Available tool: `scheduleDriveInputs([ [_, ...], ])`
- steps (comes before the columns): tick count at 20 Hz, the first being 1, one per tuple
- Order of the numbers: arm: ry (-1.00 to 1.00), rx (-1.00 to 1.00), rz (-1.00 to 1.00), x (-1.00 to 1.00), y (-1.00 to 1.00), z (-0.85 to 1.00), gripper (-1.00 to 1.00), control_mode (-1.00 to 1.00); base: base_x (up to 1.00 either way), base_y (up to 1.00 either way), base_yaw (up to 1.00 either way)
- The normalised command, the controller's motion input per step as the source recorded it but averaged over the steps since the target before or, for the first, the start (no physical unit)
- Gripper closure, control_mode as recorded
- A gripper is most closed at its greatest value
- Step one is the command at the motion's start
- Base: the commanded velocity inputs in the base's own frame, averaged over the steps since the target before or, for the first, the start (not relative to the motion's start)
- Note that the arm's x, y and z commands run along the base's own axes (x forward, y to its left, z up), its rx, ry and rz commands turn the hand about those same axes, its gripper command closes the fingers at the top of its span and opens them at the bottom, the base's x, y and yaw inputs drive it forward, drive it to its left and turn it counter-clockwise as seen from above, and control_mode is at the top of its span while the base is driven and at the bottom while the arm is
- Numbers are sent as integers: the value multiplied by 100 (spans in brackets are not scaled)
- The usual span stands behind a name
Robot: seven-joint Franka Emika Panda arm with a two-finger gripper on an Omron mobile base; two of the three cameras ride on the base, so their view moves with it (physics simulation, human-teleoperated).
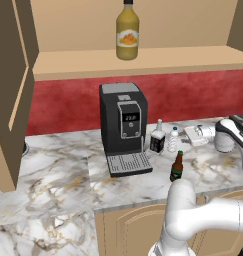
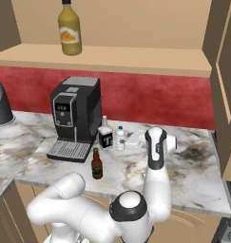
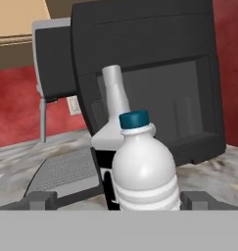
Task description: Sort all alcoholic drinks to one cabinet, and non-alcoholic drinks to the other.
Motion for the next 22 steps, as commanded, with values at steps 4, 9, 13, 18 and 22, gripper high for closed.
scheduleDriveInputs([
  [4, 0, 0, 0, 0, 15, 0, -100, -100, 0, 0, 0],
  [9, 0, 0, 0, 8, 10, 0, -100, -100, 0, 0, 0],
  [13, 0, 0, 0, 15, 5, 0, -100, -100, 0, 0, 0],
  [18, 0, 0, 0, 12, 3, 0, -100, -100, 0, 0, 0],
  [22, 0, 0, 0, 8, 1, 0, -100, -100, 0, 0, 0],
])
